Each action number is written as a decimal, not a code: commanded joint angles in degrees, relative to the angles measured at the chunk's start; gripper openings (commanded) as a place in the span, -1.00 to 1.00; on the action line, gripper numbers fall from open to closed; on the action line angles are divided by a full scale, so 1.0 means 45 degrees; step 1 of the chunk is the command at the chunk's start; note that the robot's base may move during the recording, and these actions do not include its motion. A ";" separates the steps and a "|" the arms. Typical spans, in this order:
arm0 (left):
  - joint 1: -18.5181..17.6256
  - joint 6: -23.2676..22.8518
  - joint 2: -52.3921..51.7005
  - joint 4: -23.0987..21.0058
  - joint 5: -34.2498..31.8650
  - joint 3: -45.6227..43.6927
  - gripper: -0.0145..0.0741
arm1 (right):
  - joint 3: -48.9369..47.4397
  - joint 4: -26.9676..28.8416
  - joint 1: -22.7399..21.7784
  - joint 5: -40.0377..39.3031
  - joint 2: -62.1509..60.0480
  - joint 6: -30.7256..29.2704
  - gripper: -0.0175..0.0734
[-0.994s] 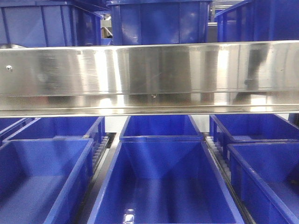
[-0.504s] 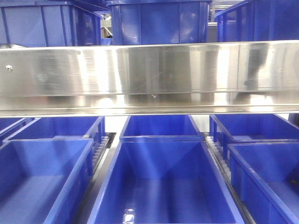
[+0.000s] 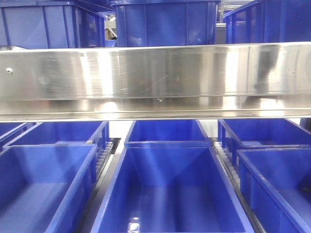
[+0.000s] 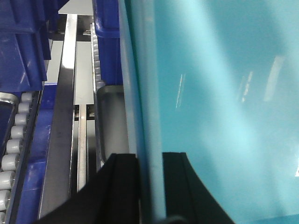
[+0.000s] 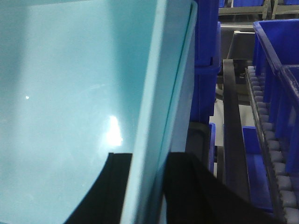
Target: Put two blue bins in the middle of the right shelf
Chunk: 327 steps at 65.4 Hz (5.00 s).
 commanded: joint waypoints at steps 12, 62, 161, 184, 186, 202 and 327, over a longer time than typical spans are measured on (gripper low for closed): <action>-0.0016 0.0047 -0.0297 -0.0249 -0.0831 -0.0217 -0.92 | -0.0131 0.0281 -0.0019 -0.1652 -0.0342 -0.0088 -0.95; -0.0016 0.0047 -0.0297 -0.0251 -0.0855 -0.0217 -0.92 | -0.0131 0.0281 -0.0019 -0.1678 -0.0342 -0.0088 -0.95; -0.0016 0.0047 -0.0297 -0.0251 -0.0855 -0.0217 -0.92 | -0.0131 0.0281 -0.0019 -0.1678 -0.0342 -0.0088 -0.95; -0.0016 0.0047 -0.0297 -0.0251 -0.0855 -0.0217 -0.92 | -0.0131 0.0281 -0.0019 -0.1678 -0.0342 -0.0088 -0.95; -0.0016 0.0047 -0.0297 -0.0251 -0.0855 -0.0217 -0.92 | -0.0131 0.0281 -0.0019 -0.1678 -0.0342 -0.0088 -0.95; -0.0016 0.0047 -0.0297 -0.0251 -0.0855 -0.0217 -0.92 | -0.0131 0.0281 -0.0019 -0.1678 -0.0342 -0.0088 -0.95; -0.0016 0.0047 -0.0297 -0.0251 -0.0855 -0.0217 -0.92 | -0.0131 0.0281 -0.0019 -0.1678 -0.0342 -0.0088 -0.95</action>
